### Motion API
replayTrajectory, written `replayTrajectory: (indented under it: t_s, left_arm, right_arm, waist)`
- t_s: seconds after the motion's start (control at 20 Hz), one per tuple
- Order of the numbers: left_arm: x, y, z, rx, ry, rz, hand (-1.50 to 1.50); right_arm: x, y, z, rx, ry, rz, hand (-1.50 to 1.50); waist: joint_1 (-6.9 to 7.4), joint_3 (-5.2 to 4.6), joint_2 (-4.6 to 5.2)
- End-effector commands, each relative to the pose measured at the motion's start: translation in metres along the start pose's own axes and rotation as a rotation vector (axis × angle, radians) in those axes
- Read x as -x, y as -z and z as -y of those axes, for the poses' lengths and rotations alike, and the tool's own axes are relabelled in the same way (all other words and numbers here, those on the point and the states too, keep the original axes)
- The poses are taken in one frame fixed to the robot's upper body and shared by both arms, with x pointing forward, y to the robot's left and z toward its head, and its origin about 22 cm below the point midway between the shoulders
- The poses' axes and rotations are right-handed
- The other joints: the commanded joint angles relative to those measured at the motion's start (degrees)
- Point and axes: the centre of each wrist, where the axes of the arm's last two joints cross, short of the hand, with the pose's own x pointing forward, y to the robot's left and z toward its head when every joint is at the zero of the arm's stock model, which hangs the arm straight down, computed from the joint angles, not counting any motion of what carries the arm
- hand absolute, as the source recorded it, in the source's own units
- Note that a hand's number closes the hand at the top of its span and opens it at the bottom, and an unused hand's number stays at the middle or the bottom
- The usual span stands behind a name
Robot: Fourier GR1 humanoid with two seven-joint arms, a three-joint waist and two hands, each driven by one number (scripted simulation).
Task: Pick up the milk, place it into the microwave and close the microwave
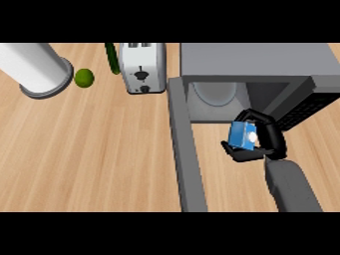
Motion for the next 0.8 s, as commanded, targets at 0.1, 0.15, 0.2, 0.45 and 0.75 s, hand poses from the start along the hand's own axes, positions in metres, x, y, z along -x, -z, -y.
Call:
replayTrajectory:
  t_s: [0.1,0.15,0.2,0.45,0.75]
  left_arm:
    - [-0.001,-0.011,-0.002,0.011,-0.053,0.051,-1.5]
    - [-0.016,0.003,-0.007,0.015,-0.039,0.024,-1.5]
    - [-0.003,0.014,0.001,0.017,-0.04,0.044,-1.5]
    - [-0.008,-0.001,0.002,0.037,-0.029,0.044,-1.5]
    - [-0.004,0.005,-0.018,0.034,-0.022,0.043,-1.5]
  right_arm:
    - [-0.025,0.046,-0.031,0.012,-0.032,0.005,1.5]
    - [-0.042,0.056,-0.029,0.005,-0.045,0.015,1.5]
    - [-0.037,0.06,-0.023,0.013,-0.072,0.022,1.5]
    - [-0.041,0.105,-0.025,0.027,-0.234,-0.013,1.5]
    - [-0.038,0.135,-0.051,0.011,-0.361,-0.059,1.5]
  waist:
    - [0.79,0.0,0.06]
    - [0.17,0.01,0.04]
    - [0.17,0.03,0.22]
    - [1.56,0.05,0.5]
    - [2.4,0.05,0.8]
